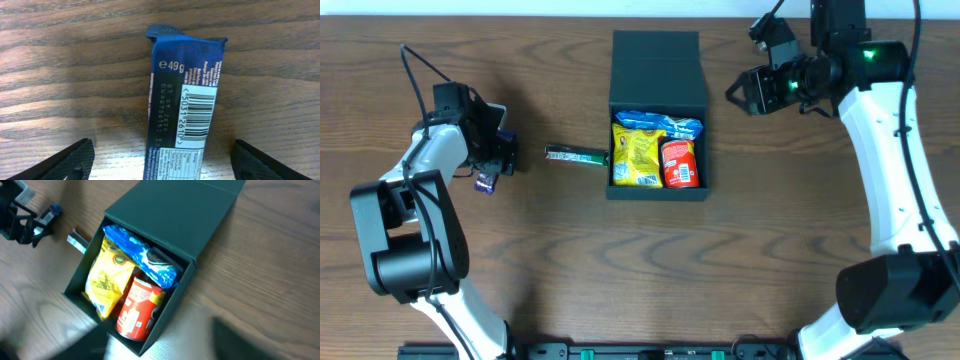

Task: Pack container
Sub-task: 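Lower the left gripper onto the dark blue chocolate bar and grasp it, then carry the chocolate bar into the box and release it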

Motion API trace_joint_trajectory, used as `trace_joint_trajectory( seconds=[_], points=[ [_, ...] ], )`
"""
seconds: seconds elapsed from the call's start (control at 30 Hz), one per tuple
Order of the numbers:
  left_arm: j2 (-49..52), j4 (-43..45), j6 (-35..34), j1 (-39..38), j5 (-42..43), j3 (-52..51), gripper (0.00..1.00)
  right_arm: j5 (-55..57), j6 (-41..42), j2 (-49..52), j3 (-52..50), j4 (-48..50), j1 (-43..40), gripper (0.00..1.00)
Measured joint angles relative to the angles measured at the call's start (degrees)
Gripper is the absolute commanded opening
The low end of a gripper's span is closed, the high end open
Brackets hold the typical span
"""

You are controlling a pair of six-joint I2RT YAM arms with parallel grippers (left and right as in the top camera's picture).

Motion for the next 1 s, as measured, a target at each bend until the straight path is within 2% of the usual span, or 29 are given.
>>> trace_joint_trajectory(
  seconds=[0.03, 0.17, 0.67, 0.83, 1.0],
  points=[
    [0.0, 0.0, 0.1, 0.0, 0.2, 0.0, 0.78, -0.1, 0.2, 0.0, 0.0, 0.0, 0.0, 0.99],
    [0.1, 0.0, 0.1, 0.0, 0.7, 0.0, 0.68, -0.1, 0.8, 0.0, 0.0, 0.0, 0.0, 0.99],
    [0.7, 1.0, 0.1, 0.0, 1.7, 0.1, 0.54, -0.1, 1.2, 0.0, 0.0, 0.0, 0.0, 0.99],
    [0.8, 1.5, 0.0, -0.1, 1.7, 0.1, 0.41, -0.1, 1.2, 0.0, 0.0, 0.0, 0.0, 0.99],
    [0.9, 1.9, -0.5, -0.1, 1.5, 0.1, 0.35, -0.1, 1.2, 0.0, 0.0, 0.0, 0.0, 0.99]
  ],
)
